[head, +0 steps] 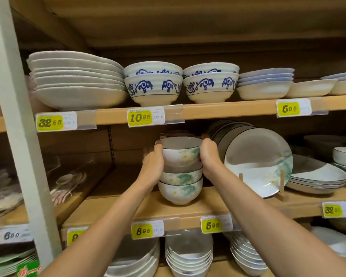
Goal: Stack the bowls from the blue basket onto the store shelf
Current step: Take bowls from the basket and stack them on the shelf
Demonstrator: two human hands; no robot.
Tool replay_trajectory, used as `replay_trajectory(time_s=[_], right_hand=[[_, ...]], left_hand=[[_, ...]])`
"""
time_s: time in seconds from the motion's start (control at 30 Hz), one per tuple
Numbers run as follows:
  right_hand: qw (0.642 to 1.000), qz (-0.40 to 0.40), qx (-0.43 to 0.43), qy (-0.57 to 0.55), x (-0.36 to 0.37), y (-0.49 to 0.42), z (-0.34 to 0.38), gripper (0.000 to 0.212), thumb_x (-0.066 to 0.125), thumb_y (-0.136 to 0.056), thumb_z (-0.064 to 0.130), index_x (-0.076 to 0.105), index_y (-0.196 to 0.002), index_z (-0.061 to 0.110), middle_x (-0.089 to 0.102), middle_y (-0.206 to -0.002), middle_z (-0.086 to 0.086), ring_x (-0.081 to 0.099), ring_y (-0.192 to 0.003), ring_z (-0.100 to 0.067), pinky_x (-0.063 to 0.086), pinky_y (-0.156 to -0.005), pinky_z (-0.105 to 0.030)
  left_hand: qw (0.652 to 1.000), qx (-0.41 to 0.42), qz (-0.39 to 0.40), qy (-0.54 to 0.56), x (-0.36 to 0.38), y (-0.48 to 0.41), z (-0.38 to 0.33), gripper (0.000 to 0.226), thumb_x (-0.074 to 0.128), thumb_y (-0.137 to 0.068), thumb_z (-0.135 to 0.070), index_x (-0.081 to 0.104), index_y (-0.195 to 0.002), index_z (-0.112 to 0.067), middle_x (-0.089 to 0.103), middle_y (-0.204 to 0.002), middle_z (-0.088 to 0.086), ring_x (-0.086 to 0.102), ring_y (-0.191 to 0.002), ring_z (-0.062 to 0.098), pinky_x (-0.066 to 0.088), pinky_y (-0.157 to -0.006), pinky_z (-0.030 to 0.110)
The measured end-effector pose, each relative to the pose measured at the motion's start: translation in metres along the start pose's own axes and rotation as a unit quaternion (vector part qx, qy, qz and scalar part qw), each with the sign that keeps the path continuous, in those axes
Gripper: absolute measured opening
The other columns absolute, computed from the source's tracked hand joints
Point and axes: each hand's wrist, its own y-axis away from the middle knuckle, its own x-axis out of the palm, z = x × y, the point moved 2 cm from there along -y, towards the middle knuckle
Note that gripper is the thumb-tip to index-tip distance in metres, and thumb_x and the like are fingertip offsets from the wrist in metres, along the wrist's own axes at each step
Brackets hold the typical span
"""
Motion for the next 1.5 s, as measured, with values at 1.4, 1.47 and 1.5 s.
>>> replay_trajectory(time_s=[1.4,1.47,1.5], right_hand=[[0.972,-0.158,-0.125,0.124,0.016,0.014,-0.047,0.069,0.033,-0.092,0.063,0.046,-0.130,0.008,0.049,-0.131,-0.010,0.050,-0.112,-0.025,0.033,-0.081,-0.032],[0.973,-0.158,-0.122,0.113,0.017,0.015,-0.048,0.069,0.033,-0.092,0.063,0.045,-0.131,0.007,0.048,-0.132,-0.010,0.049,-0.115,-0.025,0.032,-0.082,-0.032],[0.974,-0.157,-0.121,0.112,0.017,0.016,-0.048,0.069,0.033,-0.092,0.063,0.045,-0.132,0.008,0.048,-0.133,-0.010,0.049,-0.115,-0.025,0.032,-0.082,-0.032]], left_hand=[[0.963,-0.105,-0.210,0.135,0.035,-0.004,0.045,0.077,0.008,-0.092,-0.065,0.055,-0.129,-0.016,0.059,-0.127,0.012,0.053,-0.119,0.031,0.037,-0.107,0.050],[0.962,-0.104,-0.212,0.134,0.036,-0.003,0.044,0.076,0.009,-0.094,-0.063,0.054,-0.132,-0.015,0.058,-0.130,0.012,0.051,-0.122,0.031,0.036,-0.108,0.049],[0.962,-0.102,-0.213,0.135,0.035,-0.003,0.044,0.075,0.010,-0.095,-0.062,0.053,-0.132,-0.014,0.057,-0.131,0.012,0.051,-0.122,0.031,0.035,-0.108,0.049]])
